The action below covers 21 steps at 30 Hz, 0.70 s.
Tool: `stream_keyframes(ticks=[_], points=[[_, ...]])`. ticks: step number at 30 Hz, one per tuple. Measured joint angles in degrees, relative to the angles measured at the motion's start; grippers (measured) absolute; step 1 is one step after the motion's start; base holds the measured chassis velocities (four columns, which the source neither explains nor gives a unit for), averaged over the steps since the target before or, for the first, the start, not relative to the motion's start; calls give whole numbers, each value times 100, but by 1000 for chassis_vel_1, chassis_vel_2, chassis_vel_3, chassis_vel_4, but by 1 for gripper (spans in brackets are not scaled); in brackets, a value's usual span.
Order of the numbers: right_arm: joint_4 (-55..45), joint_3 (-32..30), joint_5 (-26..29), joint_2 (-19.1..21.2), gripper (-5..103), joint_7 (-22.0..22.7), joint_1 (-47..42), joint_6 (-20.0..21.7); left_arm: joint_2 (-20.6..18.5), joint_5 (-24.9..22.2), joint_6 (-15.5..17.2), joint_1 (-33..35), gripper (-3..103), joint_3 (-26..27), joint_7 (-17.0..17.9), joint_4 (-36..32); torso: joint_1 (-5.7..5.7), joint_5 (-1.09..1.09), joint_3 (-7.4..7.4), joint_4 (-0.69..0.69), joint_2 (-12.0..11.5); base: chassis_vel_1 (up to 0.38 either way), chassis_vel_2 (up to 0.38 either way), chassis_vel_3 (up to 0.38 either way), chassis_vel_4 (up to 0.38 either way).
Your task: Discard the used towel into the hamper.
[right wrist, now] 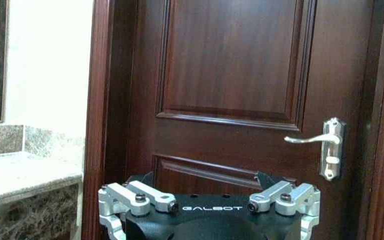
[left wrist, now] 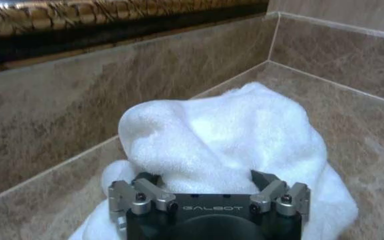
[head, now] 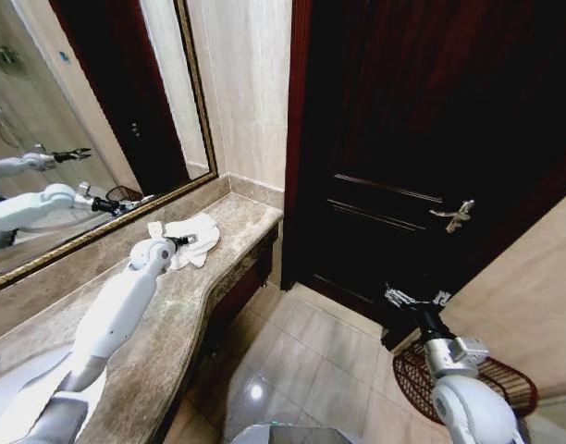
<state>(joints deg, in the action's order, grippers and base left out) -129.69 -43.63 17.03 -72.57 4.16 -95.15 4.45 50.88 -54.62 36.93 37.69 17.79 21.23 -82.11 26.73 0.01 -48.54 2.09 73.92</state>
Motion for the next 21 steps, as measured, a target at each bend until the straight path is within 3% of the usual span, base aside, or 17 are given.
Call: stream_keyframes(ticks=[4,6,8,10,21], points=[[-54,4,-2,-17,100,5,5,12,-24,32,-42,120,82,34,-95,-71,0,0,0,0,0,0,0,0,0],[-57,5,-2,-20,100,6,5,13,-26,36,-44,141,82,42,-101,-85,0,-1,0,0,0,0,0,0,0],[-48,6,-9,-33,100,15,13,13,-34,43,-45,192,71,54,-108,-119,0,-1,0,0,0,0,0,0,0],[-41,5,-12,-38,100,16,11,12,-37,44,-45,200,71,56,-109,-125,0,-1,0,0,0,0,0,0,0],[-58,4,-31,-79,100,33,-18,2,-49,32,-58,276,40,113,-125,-199,0,-1,0,-1,0,0,0,0,0]])
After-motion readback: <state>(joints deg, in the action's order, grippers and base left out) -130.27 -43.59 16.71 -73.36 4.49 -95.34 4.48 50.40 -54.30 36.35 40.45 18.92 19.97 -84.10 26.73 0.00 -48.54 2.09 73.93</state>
